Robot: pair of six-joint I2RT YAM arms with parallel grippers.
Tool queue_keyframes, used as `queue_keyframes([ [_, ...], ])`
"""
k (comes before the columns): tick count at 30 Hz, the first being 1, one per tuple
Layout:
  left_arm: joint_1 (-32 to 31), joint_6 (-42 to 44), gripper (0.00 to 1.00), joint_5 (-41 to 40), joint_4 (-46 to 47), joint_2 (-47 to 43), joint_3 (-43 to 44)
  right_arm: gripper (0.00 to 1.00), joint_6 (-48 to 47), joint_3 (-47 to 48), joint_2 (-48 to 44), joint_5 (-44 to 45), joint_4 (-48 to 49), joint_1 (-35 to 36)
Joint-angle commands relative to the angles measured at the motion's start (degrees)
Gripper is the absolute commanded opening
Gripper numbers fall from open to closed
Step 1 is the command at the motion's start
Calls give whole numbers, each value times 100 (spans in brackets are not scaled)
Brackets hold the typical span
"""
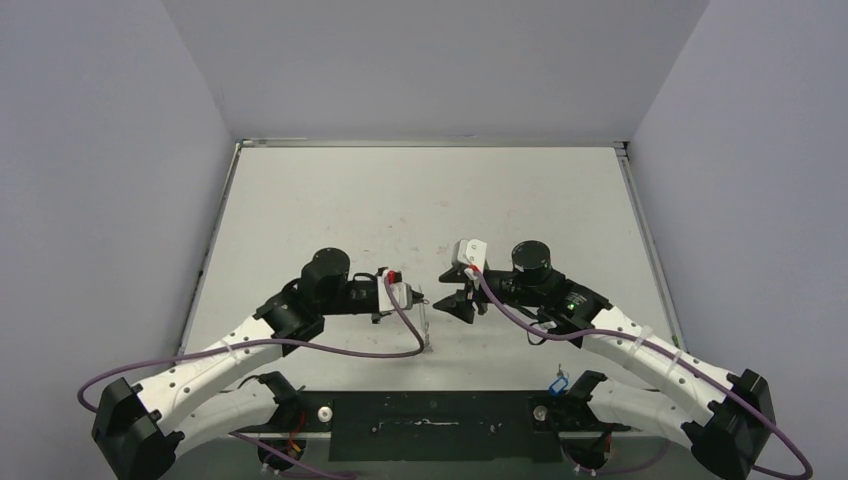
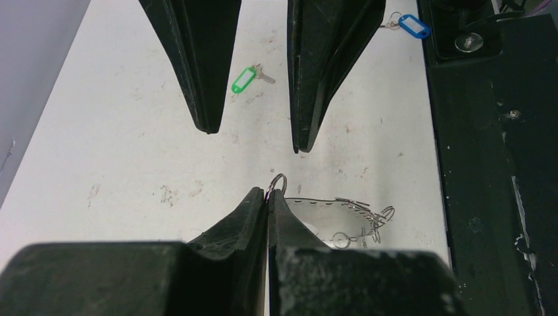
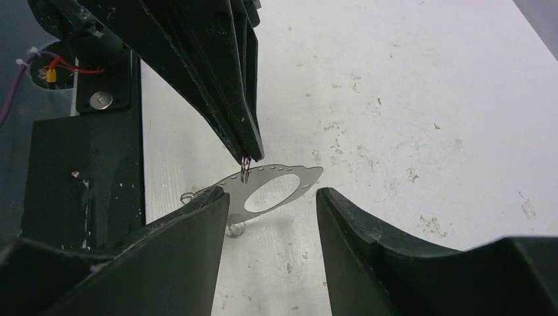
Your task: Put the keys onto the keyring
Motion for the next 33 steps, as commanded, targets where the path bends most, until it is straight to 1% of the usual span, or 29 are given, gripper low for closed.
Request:
queue_keyframes([
  [1, -140, 288, 0, -537, -954, 93, 618, 51, -148, 78, 33, 174, 121, 78],
  [4, -237, 335, 0, -772, -1253, 187, 818, 47, -163, 117, 159, 203, 160, 207],
  [6, -308, 357, 0, -890, -1386, 243, 919, 42, -150, 129, 249, 216, 229, 275],
  [8, -355, 389, 0, -959, -1449, 276, 962, 38, -95, 123, 350, 232, 341, 337],
  [15, -473, 395, 0, -1023, -1392, 329, 956, 36, -26, 166, 652, 278, 620, 505],
  [17, -505, 400, 0, -1033, -1373, 338, 946, 34, 2, 166, 719, 290, 691, 546],
  [21, -532, 395, 0, -1065, -1361, 336, 940, 19, 13, 191, 834, 392, 709, 574],
  [24, -546, 404, 0, -1068, -1359, 302, 919, 0, 39, 176, 846, 596, 718, 583],
  [29, -557, 413, 0, -1175, -1374, 122, 859, 0, -18, 93, 724, 798, 699, 575],
  [30, -563, 398, 3, -1234, -1365, 66, 824, 0, -15, 70, 685, 778, 713, 574],
  [31, -556, 372, 10, -1314, -1337, -12, 775, 0, 5, 43, 642, 753, 765, 574],
  [32, -559, 315, 20, -1414, -1287, -95, 712, 0, 31, -3, 592, 722, 843, 574],
  [33, -558, 239, 26, -1506, -1212, -183, 627, 0, 64, -59, 544, 686, 942, 567],
])
